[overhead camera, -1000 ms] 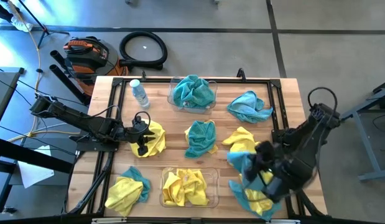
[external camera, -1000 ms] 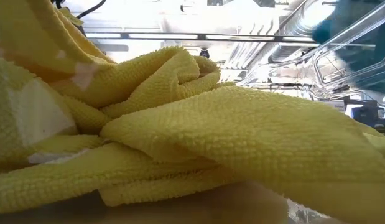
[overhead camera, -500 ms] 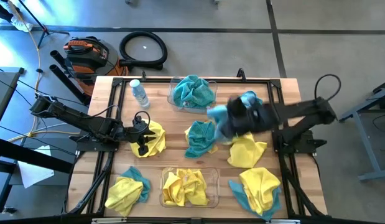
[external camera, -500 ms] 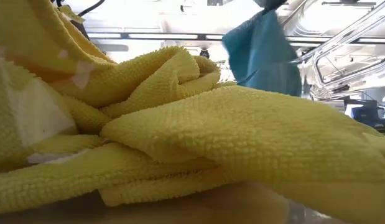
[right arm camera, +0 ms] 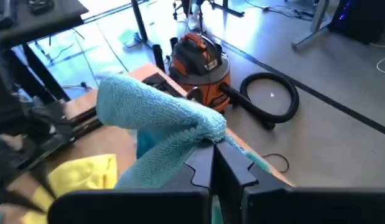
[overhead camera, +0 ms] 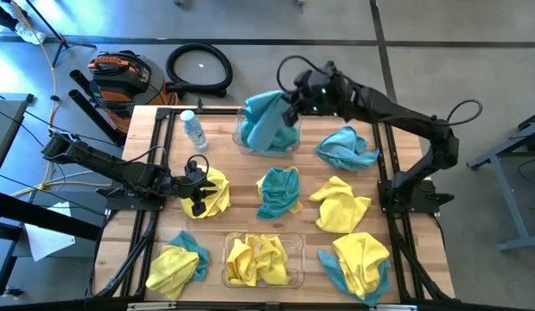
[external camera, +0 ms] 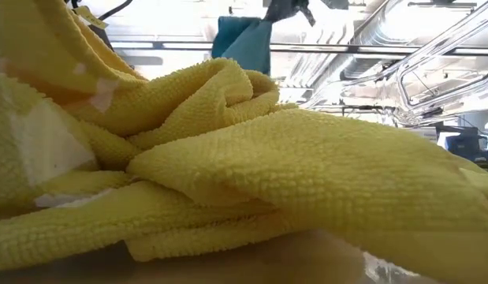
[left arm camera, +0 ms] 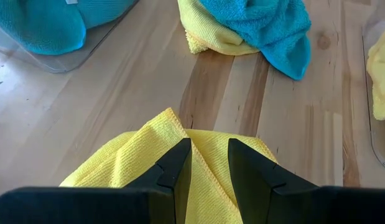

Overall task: Sort microfiber towel by color & place in baskets
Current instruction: Put the blue towel into the top transparent bin

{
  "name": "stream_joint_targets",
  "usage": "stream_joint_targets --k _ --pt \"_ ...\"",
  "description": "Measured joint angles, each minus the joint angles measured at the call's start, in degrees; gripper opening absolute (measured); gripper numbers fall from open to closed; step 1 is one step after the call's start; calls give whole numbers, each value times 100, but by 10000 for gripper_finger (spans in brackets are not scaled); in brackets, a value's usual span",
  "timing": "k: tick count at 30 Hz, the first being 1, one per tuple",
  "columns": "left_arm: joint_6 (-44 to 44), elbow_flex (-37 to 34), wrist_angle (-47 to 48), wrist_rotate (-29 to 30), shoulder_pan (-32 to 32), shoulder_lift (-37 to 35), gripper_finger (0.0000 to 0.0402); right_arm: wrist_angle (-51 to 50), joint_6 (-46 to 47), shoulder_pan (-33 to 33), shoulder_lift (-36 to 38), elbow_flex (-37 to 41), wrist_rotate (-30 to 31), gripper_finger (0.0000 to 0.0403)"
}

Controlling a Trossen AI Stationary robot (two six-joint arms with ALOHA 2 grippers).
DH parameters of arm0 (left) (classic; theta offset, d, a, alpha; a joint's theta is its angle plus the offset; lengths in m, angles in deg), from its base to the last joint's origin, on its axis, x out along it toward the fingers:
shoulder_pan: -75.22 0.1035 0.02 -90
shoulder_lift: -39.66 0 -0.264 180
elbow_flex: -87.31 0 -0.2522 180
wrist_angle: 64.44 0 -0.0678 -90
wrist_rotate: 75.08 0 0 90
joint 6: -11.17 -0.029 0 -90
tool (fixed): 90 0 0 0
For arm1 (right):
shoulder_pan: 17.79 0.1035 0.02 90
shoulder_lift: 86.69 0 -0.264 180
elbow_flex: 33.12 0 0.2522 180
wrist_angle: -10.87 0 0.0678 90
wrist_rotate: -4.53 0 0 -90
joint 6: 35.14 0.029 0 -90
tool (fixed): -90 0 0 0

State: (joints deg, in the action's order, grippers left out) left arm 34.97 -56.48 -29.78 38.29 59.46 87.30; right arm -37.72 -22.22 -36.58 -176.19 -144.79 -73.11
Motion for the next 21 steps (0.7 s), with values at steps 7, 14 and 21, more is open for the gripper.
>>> stream_joint_targets --k 7,14,21 --pt "115 0 -15 -24 0 0 92 -210 5 -485 -618 0 -192 0" --pt "157 0 -17 -26 0 0 92 -227 59 -565 -1496 1 -635 0" --pt "166 0 -17 -26 0 0 92 -653 650 -600 -2382 4 -1007 0"
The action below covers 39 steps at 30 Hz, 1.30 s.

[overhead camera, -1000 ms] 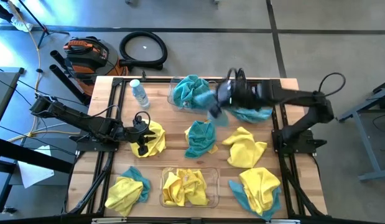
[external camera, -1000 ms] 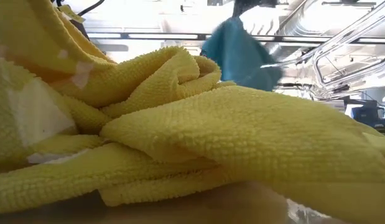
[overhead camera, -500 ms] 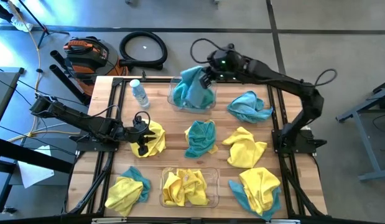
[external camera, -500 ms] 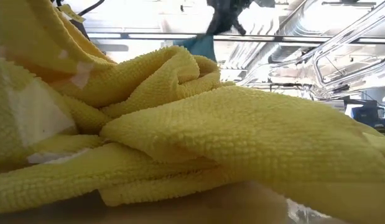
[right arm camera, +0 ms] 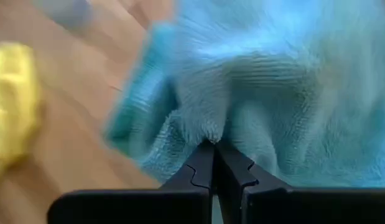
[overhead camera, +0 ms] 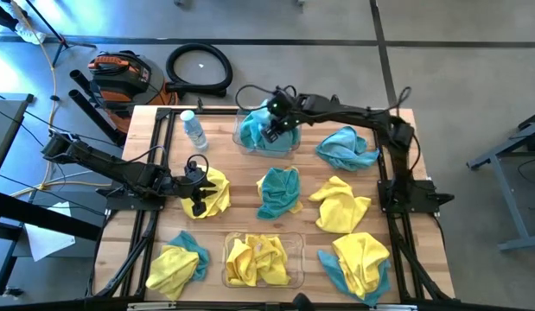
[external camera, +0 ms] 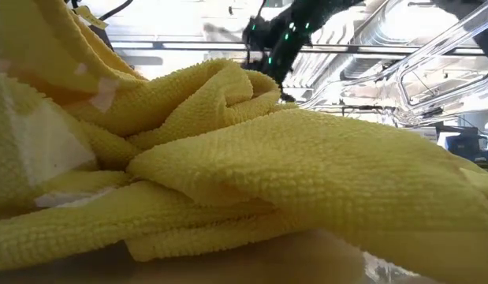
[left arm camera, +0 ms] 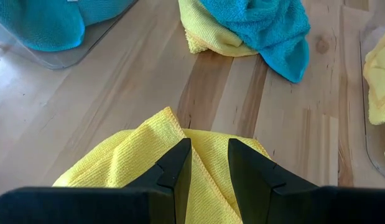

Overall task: Sort microfiber towel by color & place in baskets
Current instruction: Put the blue towel into the top transparent bin

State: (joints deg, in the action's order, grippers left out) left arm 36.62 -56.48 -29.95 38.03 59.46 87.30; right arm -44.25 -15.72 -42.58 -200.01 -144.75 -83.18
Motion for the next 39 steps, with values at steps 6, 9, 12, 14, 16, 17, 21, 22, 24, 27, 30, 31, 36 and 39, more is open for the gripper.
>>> stream_joint_targets --k 6,9,12,14,16,17,21,22,24,27,30,31,36,39 --pt "-2 0 -1 0 0 0 92 103 145 -84 -669 2 10 0" --pt "-2 0 -4 0 0 0 92 391 135 -84 -930 0 -93 0" --pt "-3 0 -3 0 0 -1 92 492 155 -85 -1170 0 -279 0" --pt "-5 0 -4 0 0 -1 92 468 157 -77 -1292 -11 -323 0" --pt "-30 0 -2 0 0 0 92 431 155 -75 -1379 -30 -368 0" --pt "-54 0 -2 0 0 0 92 406 155 -75 -1398 -33 -386 0" --pt "-52 0 -2 0 0 0 92 406 127 -73 -1376 -18 -449 0" --pt "-52 0 -2 0 0 0 92 402 124 -73 -1361 -15 -476 0" --pt "-52 0 -2 0 0 0 92 398 120 -73 -1319 -5 -513 0" --pt "-52 0 6 0 0 0 92 361 99 -68 -1208 7 -554 7" --pt "-52 0 21 0 0 0 92 358 -20 -65 -1068 13 -551 25" --pt "-52 0 28 0 0 0 92 358 -33 -66 -1010 13 -551 33" --pt "-20 0 41 0 0 0 92 250 -25 -66 -707 13 -469 81" --pt "-20 0 42 0 0 0 92 141 -39 -68 -448 13 -442 104"
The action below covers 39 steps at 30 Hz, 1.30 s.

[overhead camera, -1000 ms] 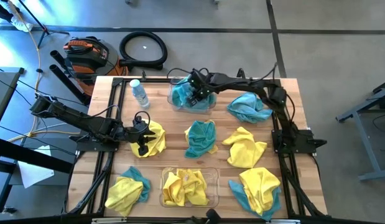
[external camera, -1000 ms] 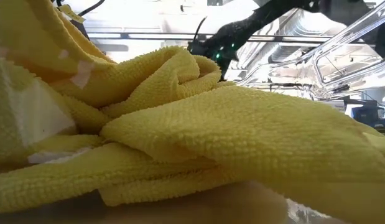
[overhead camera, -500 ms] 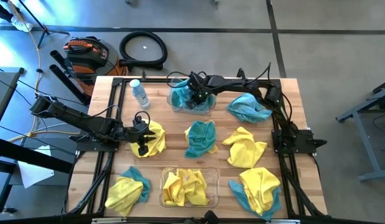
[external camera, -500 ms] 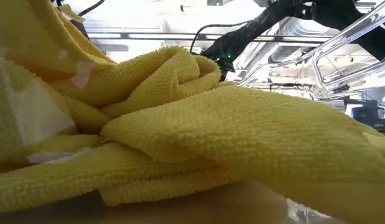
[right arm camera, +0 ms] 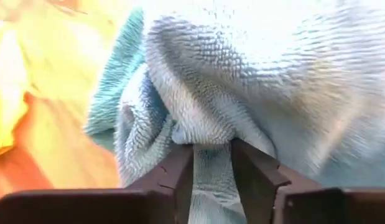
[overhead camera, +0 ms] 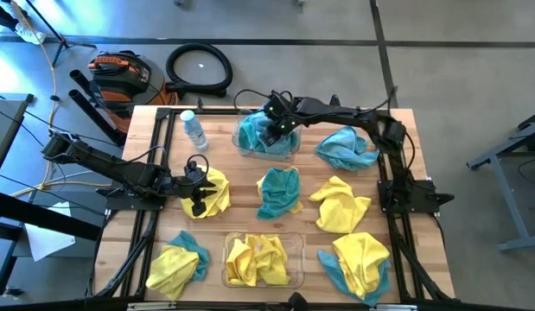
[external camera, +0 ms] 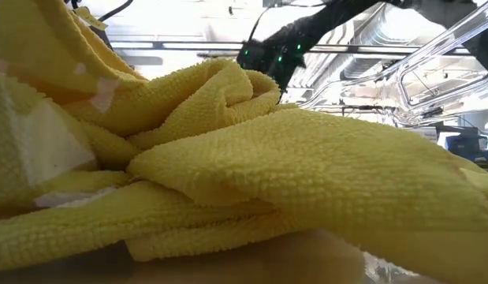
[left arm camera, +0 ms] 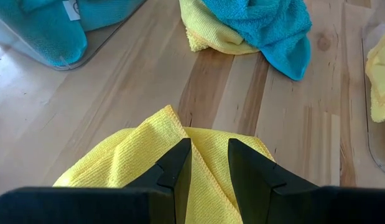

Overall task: Sort microfiber towel by color & place in baskets
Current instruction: Put the blue towel into the top transparent bin

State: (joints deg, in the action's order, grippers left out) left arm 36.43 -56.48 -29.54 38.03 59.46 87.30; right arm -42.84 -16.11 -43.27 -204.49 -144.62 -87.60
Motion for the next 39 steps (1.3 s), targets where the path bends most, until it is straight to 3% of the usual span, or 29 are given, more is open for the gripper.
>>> stream_joint_targets --k 6,11,14,19,28,39 --pt "2 0 2 0 -1 0 92 -271 15 63 561 0 151 118" --pt "2 0 2 0 -2 0 92 -1 41 190 734 -2 1290 117" --pt "6 0 2 4 -2 0 92 323 179 173 598 -3 1525 117" --pt "15 0 -4 47 0 -1 92 686 324 105 118 -7 1445 110" --pt "13 0 -2 50 0 0 92 620 534 20 -776 -9 520 45" --pt "11 0 -1 50 -1 -1 92 591 300 24 -779 -15 330 22"
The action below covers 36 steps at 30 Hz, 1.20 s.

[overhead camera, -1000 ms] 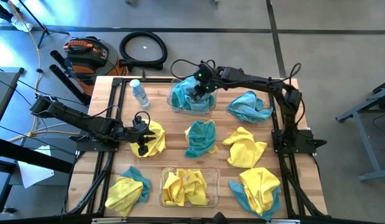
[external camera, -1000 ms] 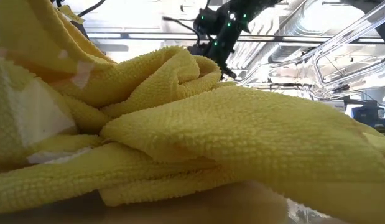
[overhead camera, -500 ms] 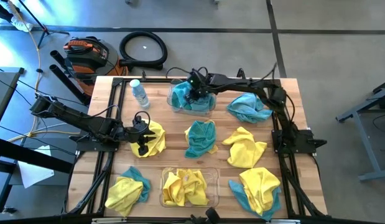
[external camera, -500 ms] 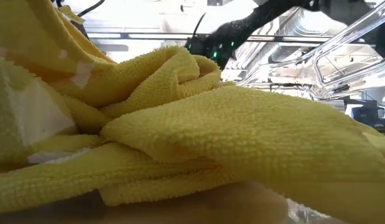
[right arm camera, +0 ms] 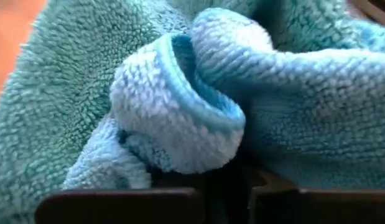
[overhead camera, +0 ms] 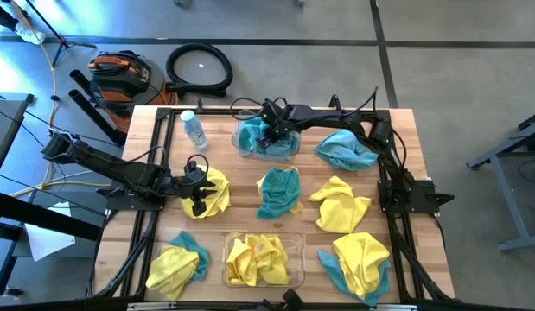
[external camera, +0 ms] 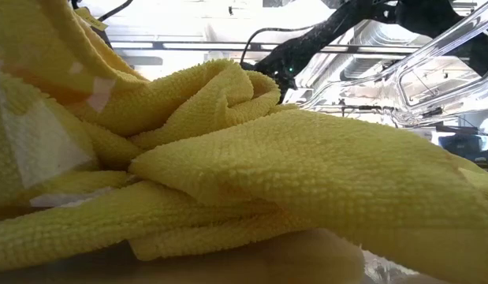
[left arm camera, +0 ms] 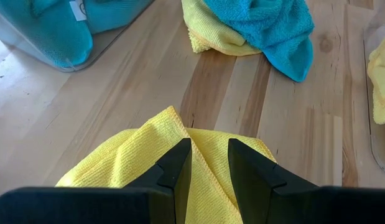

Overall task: Sort microfiber towel by color & place in baskets
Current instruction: Put the blue towel into the top transparent bin, then put the yellow towel into the bottom transparent bin

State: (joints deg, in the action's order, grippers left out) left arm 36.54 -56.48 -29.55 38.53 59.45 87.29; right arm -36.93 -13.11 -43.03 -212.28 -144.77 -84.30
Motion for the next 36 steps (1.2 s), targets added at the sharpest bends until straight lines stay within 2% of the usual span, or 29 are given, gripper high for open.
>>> stream_joint_targets --k 4,14,20,23,28,36 --pt "0 0 -6 -2 1 1 92 8 -68 4 145 0 -39 38" --pt "0 0 0 -2 1 1 92 -461 -159 7 793 2 -57 116" --pt "0 0 -1 -2 0 1 92 -816 -382 146 1258 25 33 126" --pt "0 0 3 -4 1 1 92 -957 -453 340 1509 205 308 126" --pt "1 0 7 -4 1 1 92 -828 -301 767 2193 1171 855 126" --pt "9 0 -3 -4 -1 1 92 -54 1085 1735 4156 3720 1325 126"
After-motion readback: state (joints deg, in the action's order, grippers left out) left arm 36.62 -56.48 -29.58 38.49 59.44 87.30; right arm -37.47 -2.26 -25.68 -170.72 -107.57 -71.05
